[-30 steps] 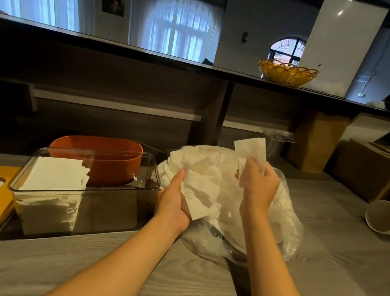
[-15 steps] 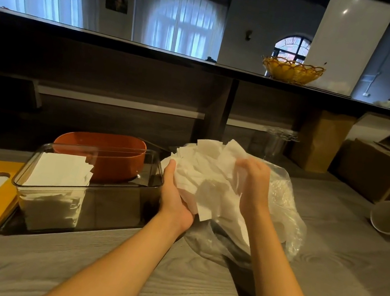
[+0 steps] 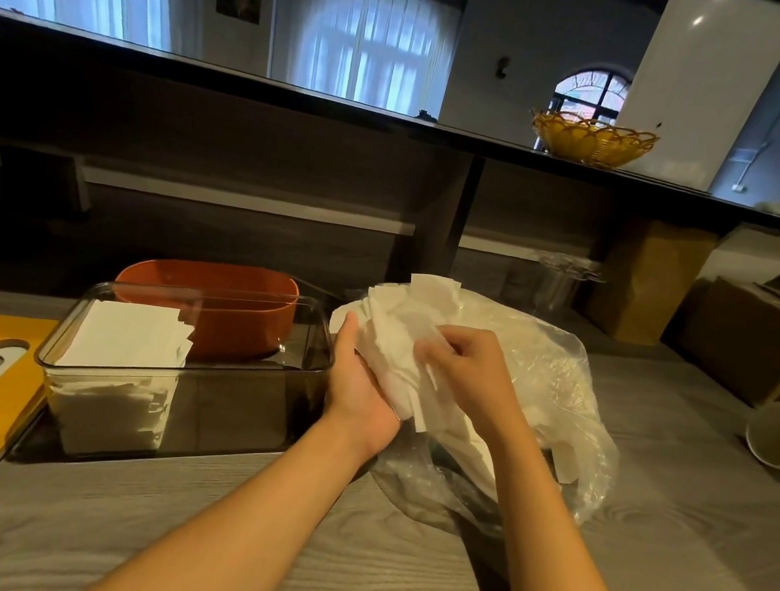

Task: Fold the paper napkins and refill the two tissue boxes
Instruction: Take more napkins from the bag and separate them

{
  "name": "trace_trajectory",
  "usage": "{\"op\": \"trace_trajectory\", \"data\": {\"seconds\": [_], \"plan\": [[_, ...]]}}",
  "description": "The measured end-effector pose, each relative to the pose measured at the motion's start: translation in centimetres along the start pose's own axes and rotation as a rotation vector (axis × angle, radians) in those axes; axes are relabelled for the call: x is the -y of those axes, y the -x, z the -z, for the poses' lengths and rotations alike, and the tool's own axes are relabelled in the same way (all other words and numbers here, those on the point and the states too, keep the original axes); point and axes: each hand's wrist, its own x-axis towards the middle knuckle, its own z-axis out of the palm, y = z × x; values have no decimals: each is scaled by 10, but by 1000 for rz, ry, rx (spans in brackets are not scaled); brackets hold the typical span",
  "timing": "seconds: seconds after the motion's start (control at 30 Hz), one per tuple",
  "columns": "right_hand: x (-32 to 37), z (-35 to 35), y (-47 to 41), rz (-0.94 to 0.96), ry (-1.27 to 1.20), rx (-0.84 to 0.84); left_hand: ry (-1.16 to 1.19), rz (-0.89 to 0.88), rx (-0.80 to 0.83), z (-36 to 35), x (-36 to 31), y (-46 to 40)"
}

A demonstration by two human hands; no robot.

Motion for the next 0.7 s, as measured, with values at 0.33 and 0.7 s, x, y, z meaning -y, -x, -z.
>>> {"op": "trace_trajectory", "data": {"seconds": [0.33,0.7], "plan": [[-6,7,-5,-136,-406,-383,-74,3,-54,-2,3,2],[-11,2,-14,-155,-495,-583,-138,-34,-302,7,15,-10]]}}
